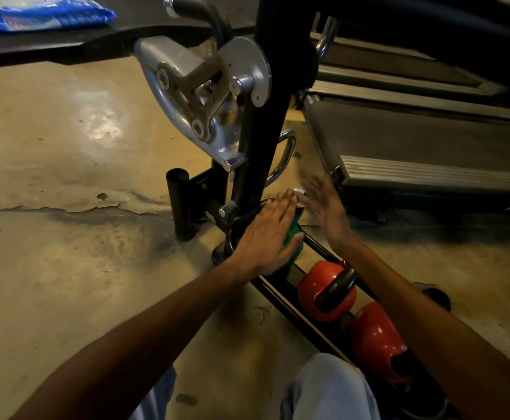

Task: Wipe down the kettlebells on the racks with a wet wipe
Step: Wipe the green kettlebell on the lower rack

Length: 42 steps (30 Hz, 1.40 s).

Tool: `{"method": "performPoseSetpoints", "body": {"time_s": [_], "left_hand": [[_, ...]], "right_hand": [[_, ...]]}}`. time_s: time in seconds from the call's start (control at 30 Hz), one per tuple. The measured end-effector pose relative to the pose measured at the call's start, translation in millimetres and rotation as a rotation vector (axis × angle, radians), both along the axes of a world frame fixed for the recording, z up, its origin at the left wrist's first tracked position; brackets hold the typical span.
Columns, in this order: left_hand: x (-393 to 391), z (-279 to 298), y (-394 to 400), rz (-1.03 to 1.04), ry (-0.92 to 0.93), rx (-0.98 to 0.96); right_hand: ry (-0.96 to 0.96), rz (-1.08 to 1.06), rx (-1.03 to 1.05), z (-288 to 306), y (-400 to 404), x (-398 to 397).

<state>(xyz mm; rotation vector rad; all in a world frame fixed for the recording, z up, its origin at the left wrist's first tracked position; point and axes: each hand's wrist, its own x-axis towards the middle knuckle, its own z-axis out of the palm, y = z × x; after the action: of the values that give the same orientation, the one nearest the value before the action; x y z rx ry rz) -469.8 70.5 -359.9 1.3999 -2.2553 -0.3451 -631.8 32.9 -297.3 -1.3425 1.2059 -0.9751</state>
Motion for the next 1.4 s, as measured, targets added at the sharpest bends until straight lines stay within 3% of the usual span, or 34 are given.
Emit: {"method": "performPoseSetpoints", "body": {"time_s": [0.13, 0.33, 0.53, 0.73, 0.83, 0.93, 1.03, 1.2, 1.4], "left_hand": [[-7, 3, 2, 0.049, 0.032, 0.066], [-10, 10, 16, 0.086, -0.004, -0.008], [-19, 18, -15, 0.009, -0.091, 0.027], [-15, 14, 16, 0.045, -0.101, 0.026], [-13, 13, 15, 0.064, -0.143, 0.056], [-18, 20, -3, 0.107, -0.069, 0.107], [-23, 9, 20, 0.105, -0.096, 0.099], [-19, -21, 48, 0.148, -0.226, 0.015], [-23, -39, 57, 0.157, -0.152, -0.016]], "right_hand": [[0.109, -0.093, -0.012, 3, -2, 1], [0.320, 0.004, 0.158, -2, -22, -10], [0.335, 0.088, 0.177, 1, -29, -22], [0.352, 0.090, 0.179, 2, -21, -17], [0.396, 0.098, 0.131, 4, -18, -10], [0.406, 0.113, 0.096, 4, -15, -7], [0.572, 0.170, 0.042, 2, -6, -9], [0.798, 0.348, -0.224, -8, 2, -21], [0.770, 0.300, -0.254, -13, 10, -30]]}}
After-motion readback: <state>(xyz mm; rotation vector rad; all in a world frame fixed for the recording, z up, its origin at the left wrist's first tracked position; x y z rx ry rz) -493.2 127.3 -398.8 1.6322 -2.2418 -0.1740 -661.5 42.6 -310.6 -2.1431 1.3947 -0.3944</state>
